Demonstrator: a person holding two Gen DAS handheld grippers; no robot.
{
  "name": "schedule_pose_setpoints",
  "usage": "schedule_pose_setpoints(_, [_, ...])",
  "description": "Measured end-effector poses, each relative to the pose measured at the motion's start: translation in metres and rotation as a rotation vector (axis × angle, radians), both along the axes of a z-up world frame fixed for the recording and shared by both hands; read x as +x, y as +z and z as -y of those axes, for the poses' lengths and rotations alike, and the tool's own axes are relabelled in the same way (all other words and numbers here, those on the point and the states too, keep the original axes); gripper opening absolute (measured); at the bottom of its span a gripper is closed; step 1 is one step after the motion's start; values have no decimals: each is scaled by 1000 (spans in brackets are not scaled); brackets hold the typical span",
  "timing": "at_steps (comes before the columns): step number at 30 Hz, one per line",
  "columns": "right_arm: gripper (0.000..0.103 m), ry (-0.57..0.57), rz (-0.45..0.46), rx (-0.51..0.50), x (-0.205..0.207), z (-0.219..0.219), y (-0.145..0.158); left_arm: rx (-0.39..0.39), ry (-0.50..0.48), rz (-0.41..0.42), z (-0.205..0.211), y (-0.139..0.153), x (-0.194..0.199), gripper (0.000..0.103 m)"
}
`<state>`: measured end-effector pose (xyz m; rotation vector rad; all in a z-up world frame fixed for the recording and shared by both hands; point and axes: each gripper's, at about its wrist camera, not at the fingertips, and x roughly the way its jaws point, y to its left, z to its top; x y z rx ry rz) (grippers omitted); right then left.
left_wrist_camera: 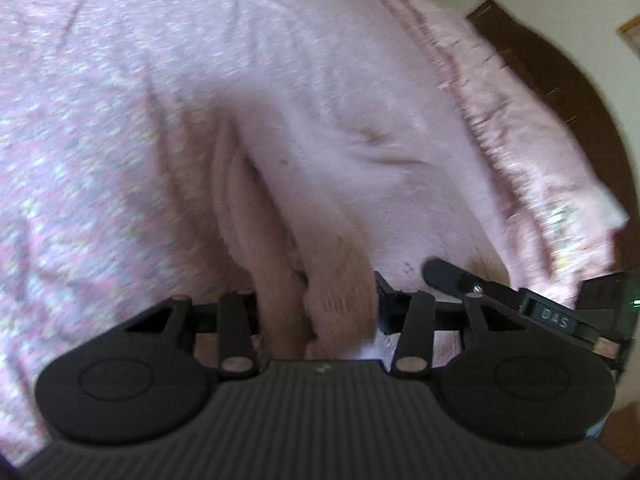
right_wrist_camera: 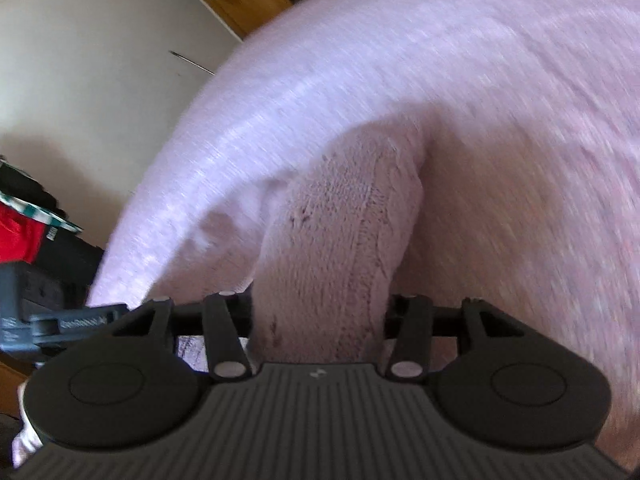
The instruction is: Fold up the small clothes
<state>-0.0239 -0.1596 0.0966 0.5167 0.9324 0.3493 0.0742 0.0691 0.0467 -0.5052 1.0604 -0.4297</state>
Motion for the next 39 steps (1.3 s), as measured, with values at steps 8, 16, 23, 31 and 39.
schedule_pose_setpoints(8, [79,-95,-4,-41,-31,4,-17,184,70,56,-8,4,-39,62])
schedule_pose_setpoints(16, [103,-94,68,-233,-74,-3,6,277,66,119,-3,26,-80,81])
schedule_pose_setpoints(23, [103,14,90,-363,-110,-32,0,354,56,146,25,20,-109,82])
schedule_pose_setpoints(31, [103,-46,81,-343,-127,-33,-13,455,81,107,48,-7,-128,82])
schedule_pose_setpoints(39, [103,-54,49,-332,-129,-32,-19,491,107,142,50,0,-135,82])
